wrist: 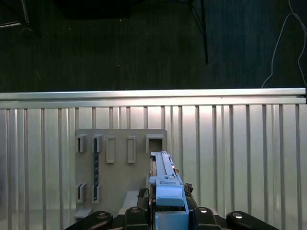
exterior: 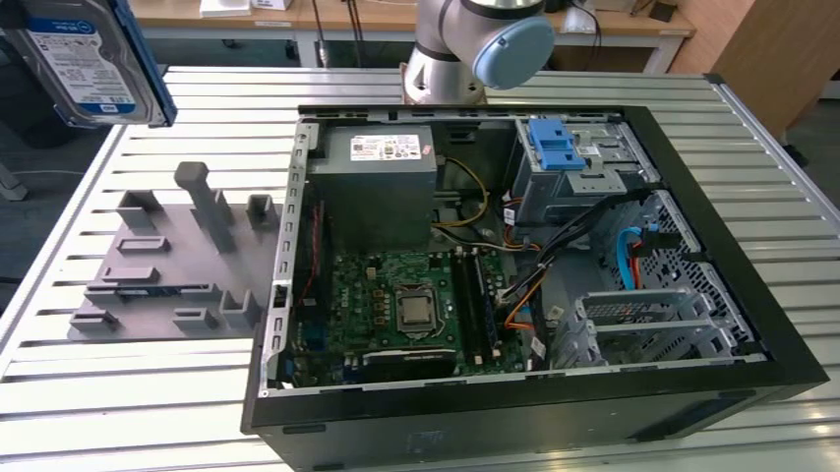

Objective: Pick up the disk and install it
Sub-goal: 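Pick up the disk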

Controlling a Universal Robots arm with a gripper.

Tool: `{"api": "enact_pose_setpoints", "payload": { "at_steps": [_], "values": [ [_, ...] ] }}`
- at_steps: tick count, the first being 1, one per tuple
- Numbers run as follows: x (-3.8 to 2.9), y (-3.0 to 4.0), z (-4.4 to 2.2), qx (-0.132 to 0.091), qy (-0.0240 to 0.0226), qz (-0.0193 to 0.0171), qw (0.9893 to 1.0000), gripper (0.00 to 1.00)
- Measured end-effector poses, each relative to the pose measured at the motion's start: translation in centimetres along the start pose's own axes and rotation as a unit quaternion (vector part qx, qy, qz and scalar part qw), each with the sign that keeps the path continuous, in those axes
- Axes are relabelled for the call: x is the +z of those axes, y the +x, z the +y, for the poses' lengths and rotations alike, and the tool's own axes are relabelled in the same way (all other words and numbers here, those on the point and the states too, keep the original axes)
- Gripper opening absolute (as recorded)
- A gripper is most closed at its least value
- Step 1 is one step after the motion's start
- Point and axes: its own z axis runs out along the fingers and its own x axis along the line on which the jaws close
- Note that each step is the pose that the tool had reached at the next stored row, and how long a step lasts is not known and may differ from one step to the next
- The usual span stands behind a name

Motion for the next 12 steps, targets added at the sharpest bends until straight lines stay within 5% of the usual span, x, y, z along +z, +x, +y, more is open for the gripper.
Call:
{"api": "enact_pose_setpoints", "payload": {
  "at_steps": [12],
  "values": [
    [-2.21,-0.08,0.0,0.0,0.0007,0.0,1.0,0.36]
  ]
}}
